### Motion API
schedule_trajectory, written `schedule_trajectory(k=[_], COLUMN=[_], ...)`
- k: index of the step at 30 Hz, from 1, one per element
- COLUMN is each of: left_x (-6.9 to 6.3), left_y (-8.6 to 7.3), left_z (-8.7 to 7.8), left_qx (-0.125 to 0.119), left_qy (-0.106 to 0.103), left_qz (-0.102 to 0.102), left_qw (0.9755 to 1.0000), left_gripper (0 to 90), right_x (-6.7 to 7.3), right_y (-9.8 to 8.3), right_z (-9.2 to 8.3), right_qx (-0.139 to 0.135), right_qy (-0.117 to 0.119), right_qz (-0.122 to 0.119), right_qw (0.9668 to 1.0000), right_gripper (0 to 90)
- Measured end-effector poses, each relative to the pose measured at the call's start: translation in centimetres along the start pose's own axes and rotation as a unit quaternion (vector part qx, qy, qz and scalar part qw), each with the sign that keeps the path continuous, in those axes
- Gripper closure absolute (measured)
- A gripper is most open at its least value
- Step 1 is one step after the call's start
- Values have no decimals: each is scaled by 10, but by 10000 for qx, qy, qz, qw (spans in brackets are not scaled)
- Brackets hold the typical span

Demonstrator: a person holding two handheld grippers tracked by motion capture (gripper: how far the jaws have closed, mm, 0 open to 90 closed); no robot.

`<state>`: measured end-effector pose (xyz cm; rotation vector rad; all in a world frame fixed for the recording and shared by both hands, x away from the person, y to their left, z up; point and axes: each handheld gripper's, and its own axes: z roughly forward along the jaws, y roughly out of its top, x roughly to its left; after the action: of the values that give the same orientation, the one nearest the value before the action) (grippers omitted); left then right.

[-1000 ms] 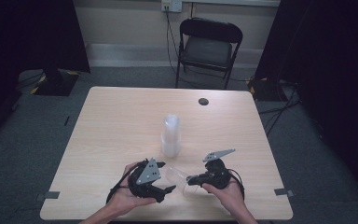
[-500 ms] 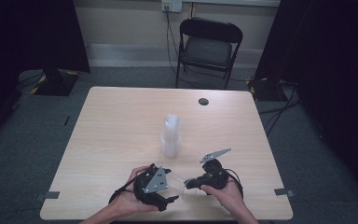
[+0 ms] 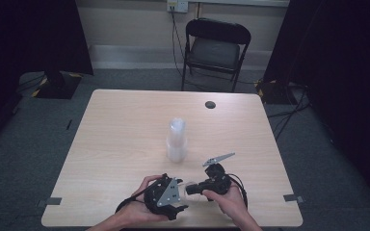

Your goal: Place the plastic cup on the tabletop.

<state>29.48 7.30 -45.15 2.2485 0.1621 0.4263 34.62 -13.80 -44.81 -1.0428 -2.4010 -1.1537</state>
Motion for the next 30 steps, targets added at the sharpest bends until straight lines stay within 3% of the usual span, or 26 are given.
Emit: schedule_trajectory(k=[7, 12, 13, 18, 30], left_x=[-1, 2, 2, 1, -1], left_y=[2, 2, 2, 4, 5], left_z=[0, -2, 0, 0, 1], left_qx=[-29, -13, -24, -60, -69], left_qy=[-46, -59, -59, -70, -48], left_qz=[-108, -140, -245, -329, -307], left_qw=[9999, 9999, 9997, 9994, 9995], left_gripper=[236, 230, 229, 227, 247], right_x=[2, 4, 4, 6, 10], right_y=[1, 5, 6, 7, 8], right_z=[7, 9, 12, 15, 21], right_qx=[111, 130, 144, 169, 219], right_qy=[-138, -189, -190, -190, -161], right_qz=[205, 237, 267, 283, 319], right_qw=[9996, 9995, 9994, 9993, 9991], right_gripper=[875, 878, 880, 881, 879])
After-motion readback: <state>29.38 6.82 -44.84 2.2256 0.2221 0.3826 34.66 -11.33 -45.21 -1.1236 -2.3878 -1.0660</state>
